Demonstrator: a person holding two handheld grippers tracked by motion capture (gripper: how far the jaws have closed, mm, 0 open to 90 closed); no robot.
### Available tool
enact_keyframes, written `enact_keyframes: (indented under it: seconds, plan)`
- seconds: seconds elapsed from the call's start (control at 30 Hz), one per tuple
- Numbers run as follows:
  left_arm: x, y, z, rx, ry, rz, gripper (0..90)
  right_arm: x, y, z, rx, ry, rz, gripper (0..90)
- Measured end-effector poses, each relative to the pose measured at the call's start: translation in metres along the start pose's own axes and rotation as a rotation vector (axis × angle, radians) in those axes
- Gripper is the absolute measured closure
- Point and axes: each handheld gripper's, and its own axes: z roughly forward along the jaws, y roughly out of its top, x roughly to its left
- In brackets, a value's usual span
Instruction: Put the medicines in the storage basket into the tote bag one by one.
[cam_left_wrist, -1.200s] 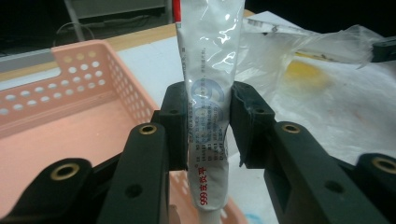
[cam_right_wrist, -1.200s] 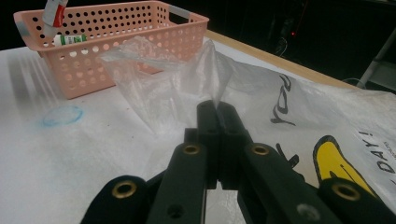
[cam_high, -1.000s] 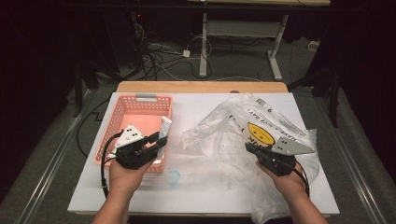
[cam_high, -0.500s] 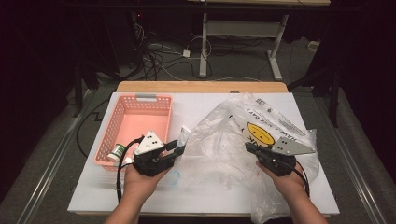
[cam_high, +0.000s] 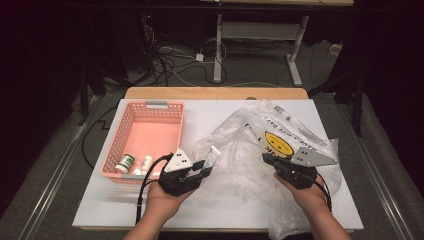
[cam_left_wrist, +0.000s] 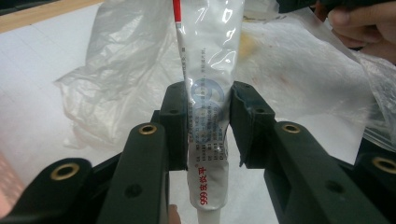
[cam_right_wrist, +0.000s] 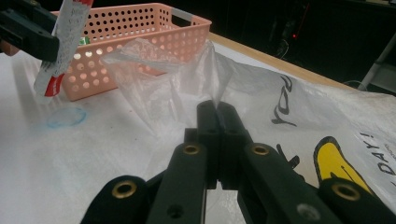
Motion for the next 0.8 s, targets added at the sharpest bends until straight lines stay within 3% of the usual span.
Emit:
enact_keyframes:
  seconds: [0.57, 0.8]
  plan:
    - [-0.010, -0.004, 0.020, 0.040, -0.026, 0.031, 67.1, 0.001, 0.001, -0.001, -0.006, -0.004, -0.005, 90.0]
    - [-0.008, -0.001, 0.025, 0.031, -0.032, 0.021, 67.1, 0.001, 0.002, -0.002, -0.017, -0.007, 0.000, 90.0]
